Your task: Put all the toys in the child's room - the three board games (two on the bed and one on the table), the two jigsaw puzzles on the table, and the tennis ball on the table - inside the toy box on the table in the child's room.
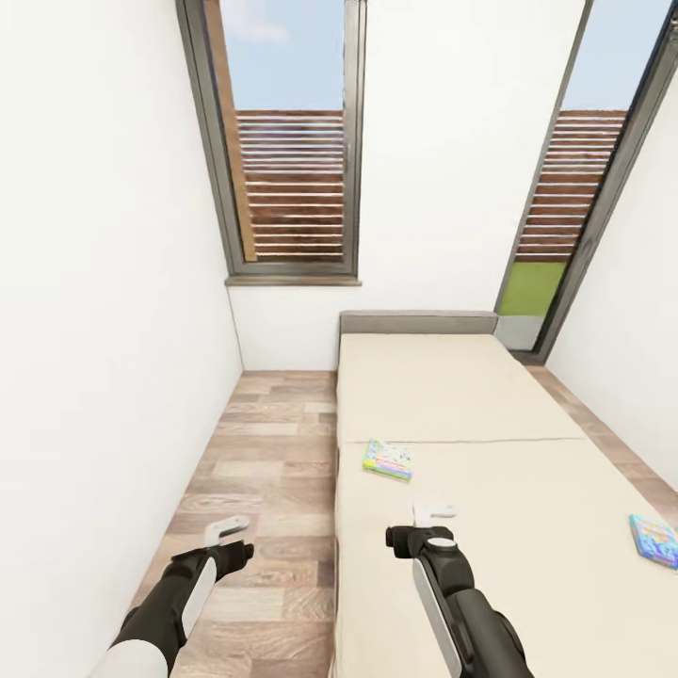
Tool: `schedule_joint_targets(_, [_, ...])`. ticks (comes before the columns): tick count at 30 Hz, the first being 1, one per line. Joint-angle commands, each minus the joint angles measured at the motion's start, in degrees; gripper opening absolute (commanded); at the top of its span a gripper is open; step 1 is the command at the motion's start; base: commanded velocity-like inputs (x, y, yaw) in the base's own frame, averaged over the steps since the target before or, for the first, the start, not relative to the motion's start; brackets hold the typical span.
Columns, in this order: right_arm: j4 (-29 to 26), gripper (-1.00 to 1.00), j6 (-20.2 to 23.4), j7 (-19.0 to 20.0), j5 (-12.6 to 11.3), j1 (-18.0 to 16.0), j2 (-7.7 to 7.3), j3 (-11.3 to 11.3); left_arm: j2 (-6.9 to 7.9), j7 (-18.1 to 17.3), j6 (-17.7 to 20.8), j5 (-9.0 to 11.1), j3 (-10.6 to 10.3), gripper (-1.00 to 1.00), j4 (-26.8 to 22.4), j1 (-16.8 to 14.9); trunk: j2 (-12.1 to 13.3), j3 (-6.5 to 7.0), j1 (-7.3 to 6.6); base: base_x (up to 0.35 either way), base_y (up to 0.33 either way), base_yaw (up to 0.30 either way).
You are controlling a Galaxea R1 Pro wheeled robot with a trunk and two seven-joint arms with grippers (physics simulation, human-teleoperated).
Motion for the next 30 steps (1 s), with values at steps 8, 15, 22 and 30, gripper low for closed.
schedule_joint_targets(8, [0.3, 1.0, 0.3, -0.4, -0.2, -0.1, 0.0, 0.1, -0.04, 0.3, 0.3, 0.3, 0.2, 1.0, -0.1, 0.0, -0.1, 0.42, 0.04, 0.112, 0.195, -0.184])
schedule_joint_targets(15, [0.3, 1.0, 0.3, -0.4, -0.2, -0.1, 0.0, 0.1, -0.04, 0.3, 0.3, 0.3, 0.2, 1.0, -0.1, 0.0, -0.1, 0.9, 0.04, 0.112, 0.053, -0.185])
schedule_joint_targets(22, [0.4, 1.0, 0.3, -0.4, -0.2, -0.1, 0.0, 0.1, -0.04, 0.2, 0.3, 0.3, 0.2, 1.0, -0.1, 0.0, -0.1, 1.38, 0.04, 0.03, 0.206, -0.185])
schedule_joint_targets(30, [0.4, 1.0, 0.3, -0.4, -0.2, -0.1, 0.0, 0.1, -0.04, 0.2, 0.3, 0.3, 0.1, 1.0, -0.1, 0.0, -0.1, 1.92, 0.04, 0.001, 0.099, -0.186])
